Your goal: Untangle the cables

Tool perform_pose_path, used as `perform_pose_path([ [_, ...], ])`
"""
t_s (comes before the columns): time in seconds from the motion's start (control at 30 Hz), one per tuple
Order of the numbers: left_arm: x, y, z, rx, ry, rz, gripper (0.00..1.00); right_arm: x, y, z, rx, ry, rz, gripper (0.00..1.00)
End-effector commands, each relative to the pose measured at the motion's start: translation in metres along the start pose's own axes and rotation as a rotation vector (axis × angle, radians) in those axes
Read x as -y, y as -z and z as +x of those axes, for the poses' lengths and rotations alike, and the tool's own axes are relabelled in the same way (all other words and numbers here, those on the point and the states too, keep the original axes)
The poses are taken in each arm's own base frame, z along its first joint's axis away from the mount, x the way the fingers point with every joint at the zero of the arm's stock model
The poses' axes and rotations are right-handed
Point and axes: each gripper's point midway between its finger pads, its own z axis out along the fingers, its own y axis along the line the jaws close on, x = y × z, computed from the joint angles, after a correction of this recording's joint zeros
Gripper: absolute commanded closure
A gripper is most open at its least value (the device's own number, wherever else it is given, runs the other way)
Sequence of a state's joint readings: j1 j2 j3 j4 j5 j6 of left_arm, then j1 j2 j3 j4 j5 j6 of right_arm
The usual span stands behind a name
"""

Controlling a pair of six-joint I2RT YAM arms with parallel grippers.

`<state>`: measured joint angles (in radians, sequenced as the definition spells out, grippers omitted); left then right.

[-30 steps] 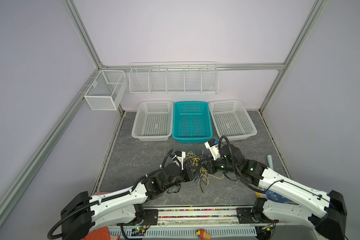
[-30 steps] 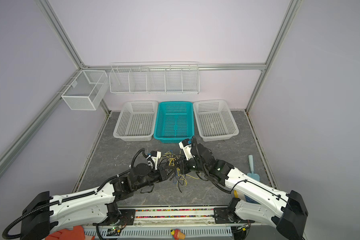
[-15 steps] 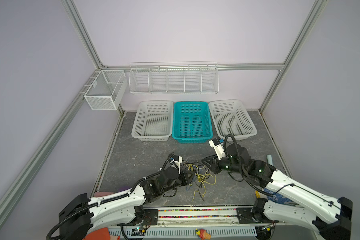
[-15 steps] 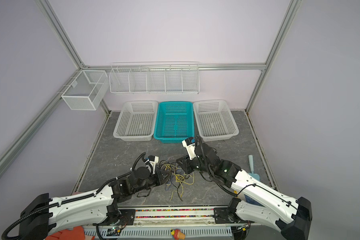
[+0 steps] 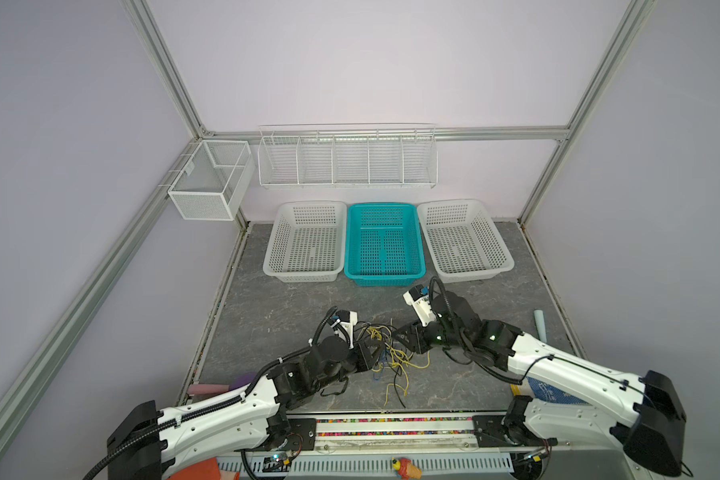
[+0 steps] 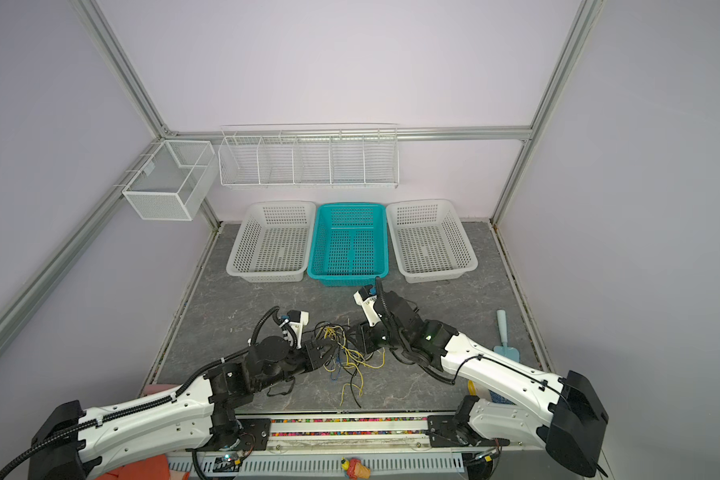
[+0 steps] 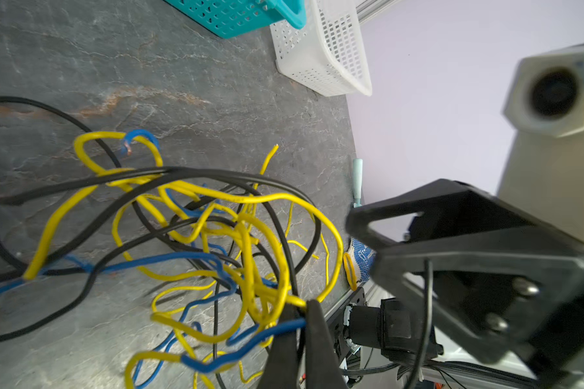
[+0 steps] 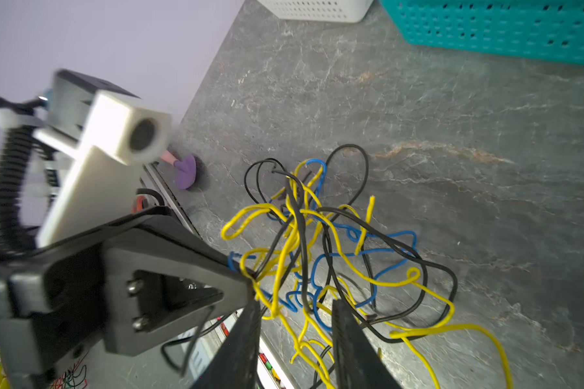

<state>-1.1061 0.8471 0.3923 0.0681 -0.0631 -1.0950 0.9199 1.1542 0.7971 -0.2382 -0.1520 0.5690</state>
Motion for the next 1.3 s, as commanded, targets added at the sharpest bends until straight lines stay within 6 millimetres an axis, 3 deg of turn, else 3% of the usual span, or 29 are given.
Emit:
perform_pose_path([
  [0.0,-0.001,0.004,-0.005,0.032,0.0,0.012,1.0,-0.009,-0.009,0.0,0.009,-0.008,-0.052,0.62],
  [0.33,-0.004,0.004,-0.001,0.028,0.007,0.028,1.0,-0.015,-0.02,-0.005,0.029,-0.009,-0.076,0.7],
  [0.63,-0.002,0.006,-0.004,0.038,0.001,0.024,1.0,-0.012,-0.034,0.011,-0.027,-0.02,-0.069,0.69],
  [0.77,-0.004,0.006,-0.004,0.036,0.001,0.018,1.0,-0.01,-0.031,0.007,0.001,-0.013,-0.051,0.84],
  [0.87,-0.008,0.008,-0.003,0.038,0.0,0.008,1.0,-0.003,-0.021,0.0,0.04,0.002,0.003,0.94],
  [1.03,-0.024,0.011,-0.002,0.049,0.006,-0.049,1.0,0.007,0.007,-0.014,0.096,0.052,0.112,0.94],
  [1.27,-0.049,0.015,0.0,0.075,0.039,-0.108,1.0,0.009,0.068,-0.046,0.231,0.112,0.191,0.94],
])
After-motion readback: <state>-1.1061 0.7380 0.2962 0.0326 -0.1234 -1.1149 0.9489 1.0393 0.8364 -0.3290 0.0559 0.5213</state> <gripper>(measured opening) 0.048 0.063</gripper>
